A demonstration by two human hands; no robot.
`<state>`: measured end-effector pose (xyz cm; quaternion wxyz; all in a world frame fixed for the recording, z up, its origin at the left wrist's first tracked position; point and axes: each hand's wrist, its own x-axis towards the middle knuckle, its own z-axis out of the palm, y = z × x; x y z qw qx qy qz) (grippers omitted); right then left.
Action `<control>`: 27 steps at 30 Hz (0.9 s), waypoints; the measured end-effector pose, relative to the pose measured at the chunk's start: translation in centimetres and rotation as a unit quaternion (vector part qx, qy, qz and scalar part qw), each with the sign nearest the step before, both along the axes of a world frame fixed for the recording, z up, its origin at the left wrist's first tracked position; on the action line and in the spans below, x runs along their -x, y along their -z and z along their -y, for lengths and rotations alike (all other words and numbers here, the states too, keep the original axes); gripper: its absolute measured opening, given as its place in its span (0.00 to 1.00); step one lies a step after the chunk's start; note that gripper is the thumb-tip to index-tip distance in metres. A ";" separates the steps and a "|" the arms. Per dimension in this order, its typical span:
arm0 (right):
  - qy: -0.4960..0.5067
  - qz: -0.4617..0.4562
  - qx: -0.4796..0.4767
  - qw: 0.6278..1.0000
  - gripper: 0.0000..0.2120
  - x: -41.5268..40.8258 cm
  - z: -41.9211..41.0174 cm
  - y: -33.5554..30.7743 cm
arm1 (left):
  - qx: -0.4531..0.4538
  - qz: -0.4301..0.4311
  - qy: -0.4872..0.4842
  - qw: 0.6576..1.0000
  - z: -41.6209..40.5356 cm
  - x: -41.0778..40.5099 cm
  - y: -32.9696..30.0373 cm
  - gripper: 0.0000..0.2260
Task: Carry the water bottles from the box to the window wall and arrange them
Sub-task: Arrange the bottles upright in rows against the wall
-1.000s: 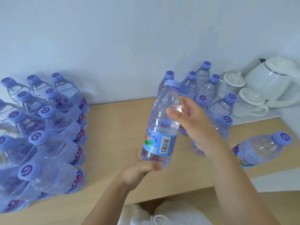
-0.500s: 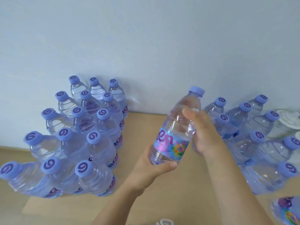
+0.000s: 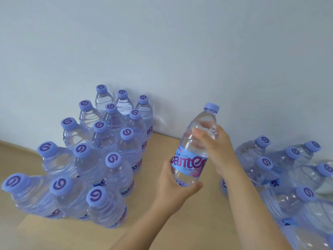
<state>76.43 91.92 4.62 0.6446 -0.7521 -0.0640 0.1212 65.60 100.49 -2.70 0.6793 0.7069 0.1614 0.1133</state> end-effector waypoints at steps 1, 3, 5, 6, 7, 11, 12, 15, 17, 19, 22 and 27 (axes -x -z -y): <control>-0.029 -0.001 0.020 0.999 0.18 -0.4 -0.3 0.1 | -0.001 -0.008 -0.013 1.000 -0.3 -0.2 0.4 0.28; -0.075 -0.002 0.068 0.995 0.10 -1.5 -1.0 0.2 | -0.008 -0.028 -0.042 0.999 -1.0 -0.6 1.1 0.29; -0.076 -0.022 0.113 0.990 0.10 -2.7 -1.5 0.7 | -0.033 -0.045 -0.067 0.996 -1.6 -1.0 1.9 0.30; -0.082 -0.045 0.122 0.988 0.11 -3.2 -1.8 1.0 | -0.050 -0.049 -0.084 0.994 -1.9 -1.1 2.4 0.30; -0.096 -0.069 0.125 0.985 0.13 -3.6 -2.1 1.3 | -0.066 -0.048 -0.100 0.992 -2.1 -1.3 2.8 0.30; -0.088 -0.093 0.113 0.985 0.18 -4.3 -3.7 3.0 | -0.089 -0.043 -0.144 0.985 -2.4 -2.1 4.5 0.32; -0.069 -0.084 0.101 0.989 0.17 -4.6 -4.1 3.3 | -0.085 -0.045 -0.146 0.985 -2.4 -2.2 4.9 0.33; -0.047 -0.043 0.080 0.995 0.11 -5.7 -4.6 4.3 | -0.017 -0.061 -0.131 0.989 -2.8 -3.1 5.7 0.34; -0.043 -0.006 0.094 0.995 0.11 -6.5 -4.9 4.9 | 0.029 -0.090 -0.140 0.986 -2.9 -4.0 6.4 0.34; -0.036 0.032 0.129 0.990 0.17 -7.1 -5.6 5.5 | 0.038 -0.121 -0.150 0.981 -2.7 -4.7 6.9 0.33; -0.021 0.062 0.162 0.985 0.24 -7.7 -6.8 6.4 | 0.136 -0.154 -0.142 0.968 -2.3 -6.0 7.3 0.30; -0.033 0.086 0.150 0.984 0.20 -8.4 -8.2 7.7 | 0.279 -0.155 -0.187 0.929 -3.2 -9.2 7.4 0.23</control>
